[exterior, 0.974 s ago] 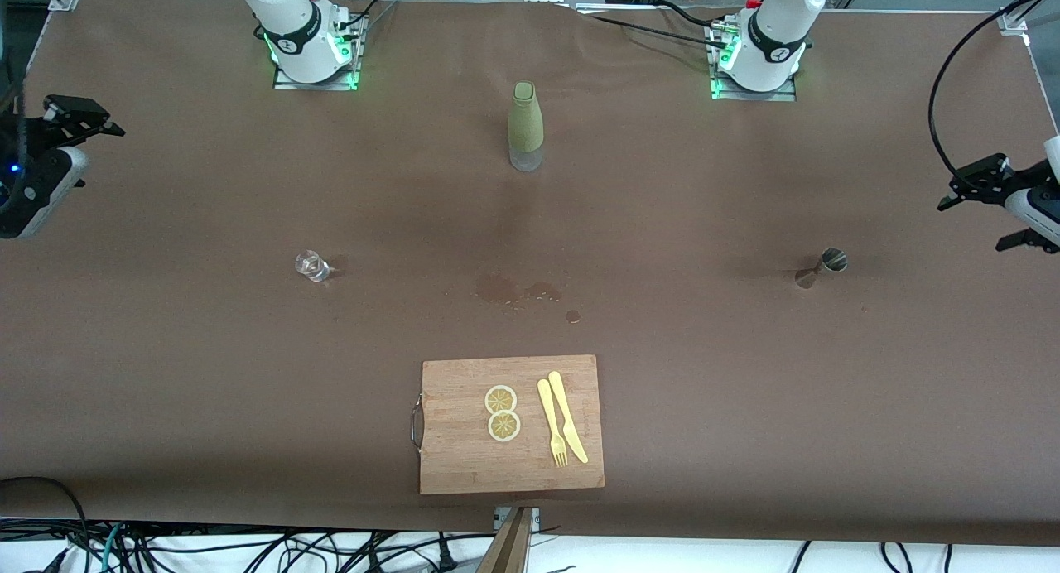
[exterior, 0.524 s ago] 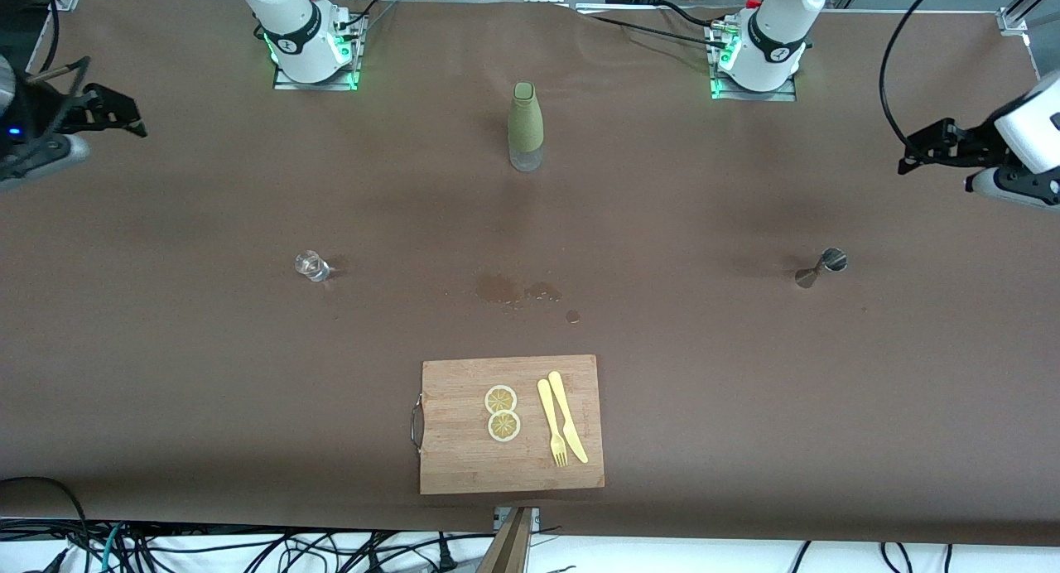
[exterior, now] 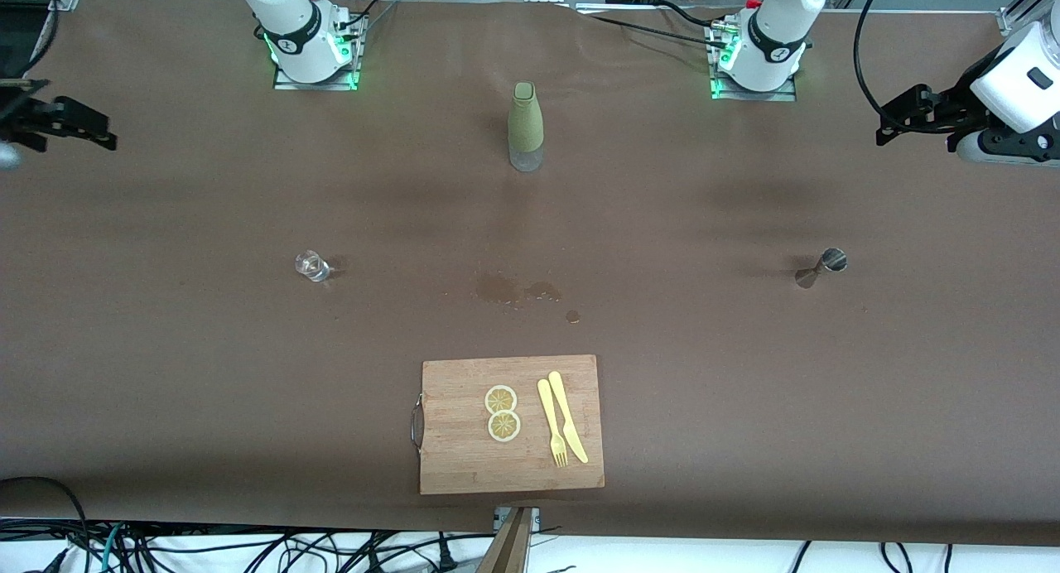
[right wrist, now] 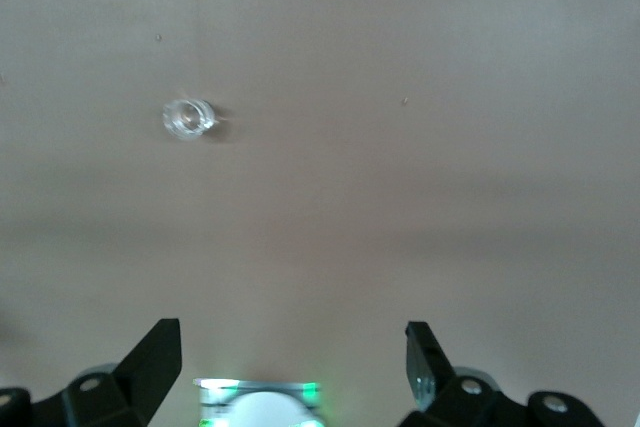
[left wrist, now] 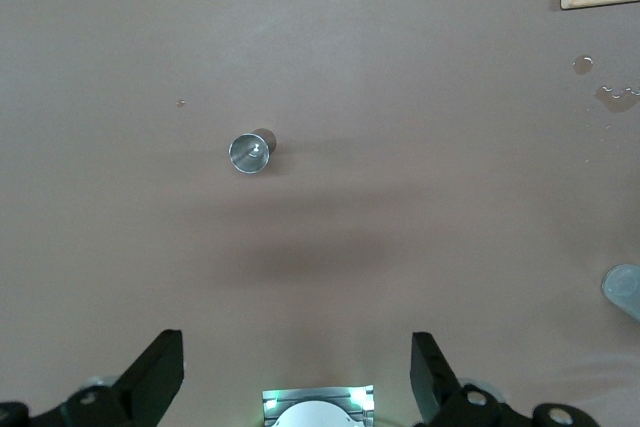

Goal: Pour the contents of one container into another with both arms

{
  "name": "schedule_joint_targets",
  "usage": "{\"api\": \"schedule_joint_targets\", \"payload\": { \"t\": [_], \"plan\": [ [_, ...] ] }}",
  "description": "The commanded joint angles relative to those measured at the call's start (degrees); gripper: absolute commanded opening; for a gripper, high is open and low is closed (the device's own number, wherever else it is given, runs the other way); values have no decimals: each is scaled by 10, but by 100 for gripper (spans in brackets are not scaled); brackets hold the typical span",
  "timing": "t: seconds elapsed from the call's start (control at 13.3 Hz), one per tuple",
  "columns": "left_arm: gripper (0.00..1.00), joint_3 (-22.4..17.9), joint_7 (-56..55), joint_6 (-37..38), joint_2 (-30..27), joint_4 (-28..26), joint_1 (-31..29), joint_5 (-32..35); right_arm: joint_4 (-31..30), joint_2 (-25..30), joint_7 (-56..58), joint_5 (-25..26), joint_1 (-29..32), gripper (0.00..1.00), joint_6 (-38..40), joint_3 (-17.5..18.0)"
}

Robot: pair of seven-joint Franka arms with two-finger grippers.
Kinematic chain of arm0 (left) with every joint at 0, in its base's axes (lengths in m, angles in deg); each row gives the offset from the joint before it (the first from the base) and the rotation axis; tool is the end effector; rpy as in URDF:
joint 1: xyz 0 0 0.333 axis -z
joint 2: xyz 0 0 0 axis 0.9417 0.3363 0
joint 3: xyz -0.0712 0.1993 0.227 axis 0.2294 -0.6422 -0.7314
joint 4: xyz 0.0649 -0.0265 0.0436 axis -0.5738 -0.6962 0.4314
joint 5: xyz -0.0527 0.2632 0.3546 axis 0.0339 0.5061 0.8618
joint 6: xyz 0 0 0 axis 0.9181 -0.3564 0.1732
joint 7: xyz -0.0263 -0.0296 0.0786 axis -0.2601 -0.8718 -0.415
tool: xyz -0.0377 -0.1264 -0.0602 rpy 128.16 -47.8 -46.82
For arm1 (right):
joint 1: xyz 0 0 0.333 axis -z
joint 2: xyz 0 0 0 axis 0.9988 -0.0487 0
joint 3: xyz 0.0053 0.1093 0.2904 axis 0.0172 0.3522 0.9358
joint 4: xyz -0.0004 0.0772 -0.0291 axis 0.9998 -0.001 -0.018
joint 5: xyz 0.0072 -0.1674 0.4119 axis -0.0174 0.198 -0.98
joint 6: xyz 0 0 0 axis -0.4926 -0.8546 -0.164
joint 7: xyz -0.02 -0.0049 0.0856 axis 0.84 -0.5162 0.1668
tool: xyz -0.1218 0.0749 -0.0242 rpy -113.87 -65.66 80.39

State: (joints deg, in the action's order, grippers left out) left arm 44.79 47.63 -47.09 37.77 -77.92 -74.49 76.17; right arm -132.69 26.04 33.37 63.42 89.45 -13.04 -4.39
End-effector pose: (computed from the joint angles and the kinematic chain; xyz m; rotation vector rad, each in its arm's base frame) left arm 0.5592 -0.0211 0.5657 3.1060 -0.0709 -0.2211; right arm 0.5597 -0.0437 0.5355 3.0945 -0.0625 -0.2327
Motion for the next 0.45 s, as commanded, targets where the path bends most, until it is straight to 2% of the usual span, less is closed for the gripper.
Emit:
{"api": "schedule_joint_targets", "payload": {
  "t": [0.0, 0.22, 0.37],
  "plan": [
    [100, -1, -6, -3, -8, -15, 2, 18, 16, 6, -97, 8, -7, 100, 22, 42],
    [100, -1, -6, -3, -7, -15, 2, 18, 60, -22, -96, -14, -7, 100, 31, 44],
    [100, -2, -6, -3, -1, -17, 1, 17, 67, -29, -97, -18, -11, 100, 36, 45]
  ]
}}
